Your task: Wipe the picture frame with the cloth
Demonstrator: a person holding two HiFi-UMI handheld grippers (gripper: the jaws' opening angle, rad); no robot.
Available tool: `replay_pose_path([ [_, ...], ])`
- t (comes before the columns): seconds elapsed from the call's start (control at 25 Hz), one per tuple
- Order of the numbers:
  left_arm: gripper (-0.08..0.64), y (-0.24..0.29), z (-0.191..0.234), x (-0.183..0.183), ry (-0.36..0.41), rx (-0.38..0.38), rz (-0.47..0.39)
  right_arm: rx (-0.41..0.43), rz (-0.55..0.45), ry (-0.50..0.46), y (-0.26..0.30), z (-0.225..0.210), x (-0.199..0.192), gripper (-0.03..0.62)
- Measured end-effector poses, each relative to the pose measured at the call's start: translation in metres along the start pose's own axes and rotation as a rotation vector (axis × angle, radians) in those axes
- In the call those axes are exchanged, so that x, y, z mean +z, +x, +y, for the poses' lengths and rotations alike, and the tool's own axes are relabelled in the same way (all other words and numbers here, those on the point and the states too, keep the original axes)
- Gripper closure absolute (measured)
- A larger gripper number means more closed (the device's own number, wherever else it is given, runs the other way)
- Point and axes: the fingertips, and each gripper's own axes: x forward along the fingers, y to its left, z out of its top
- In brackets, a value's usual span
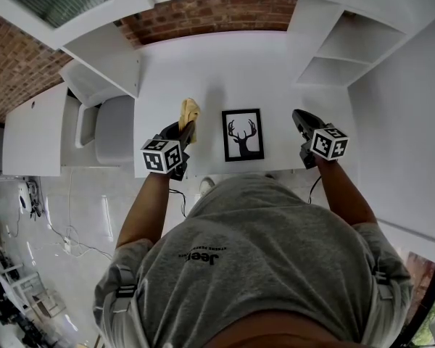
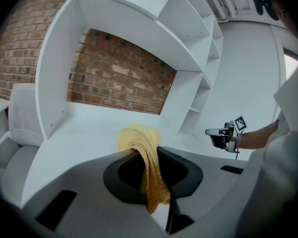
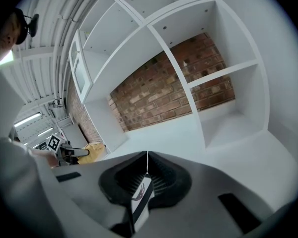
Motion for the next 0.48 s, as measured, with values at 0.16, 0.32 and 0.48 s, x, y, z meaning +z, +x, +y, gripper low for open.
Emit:
replay_pose_path([
  [0.16,0.494,-0.0002,-0.0044,-0.0001,0.008,-0.007,0.005,-0.003,-0.003,-0.004,-0.0019,0.0004,0.0023,0.572],
  [0.32,0.494,-0.0012,-0.0066,-0.0033,0.011,-0.007,0.011,-0.007,-0.001,-0.007,-0.0045,-0.001,0.0015,0.574],
  [0.48,0.494,-0.0026,-0.0063,-0.0052,0.01,-0.004,0.013,0.005,-0.003,-0.014,-0.0057,0.001,0.0001,0.575],
])
